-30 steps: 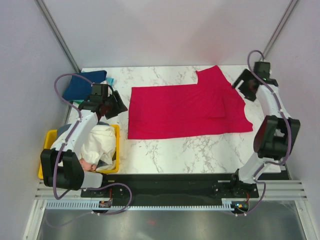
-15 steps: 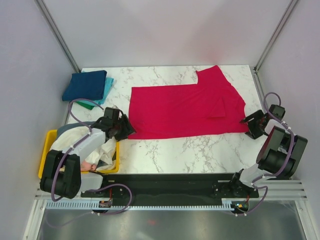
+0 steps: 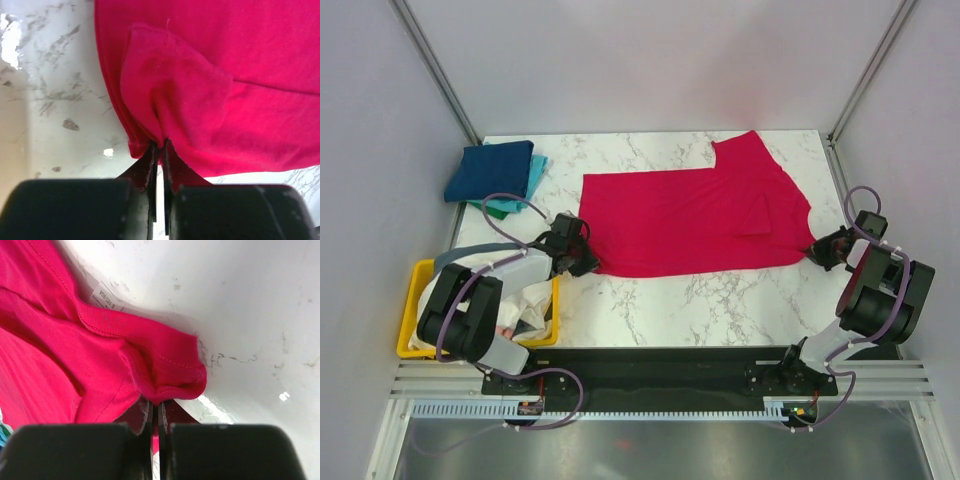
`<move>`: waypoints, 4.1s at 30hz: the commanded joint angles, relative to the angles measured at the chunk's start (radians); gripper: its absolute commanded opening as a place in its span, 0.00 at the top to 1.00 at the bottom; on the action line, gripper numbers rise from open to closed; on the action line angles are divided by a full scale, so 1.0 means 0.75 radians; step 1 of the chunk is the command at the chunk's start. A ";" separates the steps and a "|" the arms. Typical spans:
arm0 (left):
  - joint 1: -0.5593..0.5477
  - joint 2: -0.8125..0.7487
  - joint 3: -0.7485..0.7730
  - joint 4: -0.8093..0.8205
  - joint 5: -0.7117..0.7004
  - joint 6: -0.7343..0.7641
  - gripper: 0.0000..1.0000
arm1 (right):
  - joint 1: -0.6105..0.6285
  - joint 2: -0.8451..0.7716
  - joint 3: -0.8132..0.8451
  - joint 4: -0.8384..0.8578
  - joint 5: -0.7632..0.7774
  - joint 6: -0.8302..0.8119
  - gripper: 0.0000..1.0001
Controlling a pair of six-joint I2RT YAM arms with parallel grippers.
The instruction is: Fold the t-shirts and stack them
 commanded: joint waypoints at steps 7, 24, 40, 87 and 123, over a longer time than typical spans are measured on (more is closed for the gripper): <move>-0.028 -0.200 -0.021 -0.103 -0.040 0.027 0.98 | -0.137 -0.184 -0.036 -0.097 0.114 -0.023 1.00; -0.051 -1.015 -0.281 -0.553 0.213 -0.126 0.71 | -0.352 -0.730 -0.188 -0.433 0.202 -0.041 0.33; -0.049 -0.929 0.255 -0.723 -0.095 0.463 0.38 | 0.334 -0.429 0.490 -0.308 0.252 -0.133 0.05; -0.041 -0.465 0.324 -0.466 -0.257 0.416 0.40 | 0.679 1.063 1.776 -0.310 0.363 -0.426 1.00; 0.217 0.899 1.204 -0.295 -0.032 0.477 0.62 | 0.695 0.333 1.126 -0.247 0.093 -0.407 1.00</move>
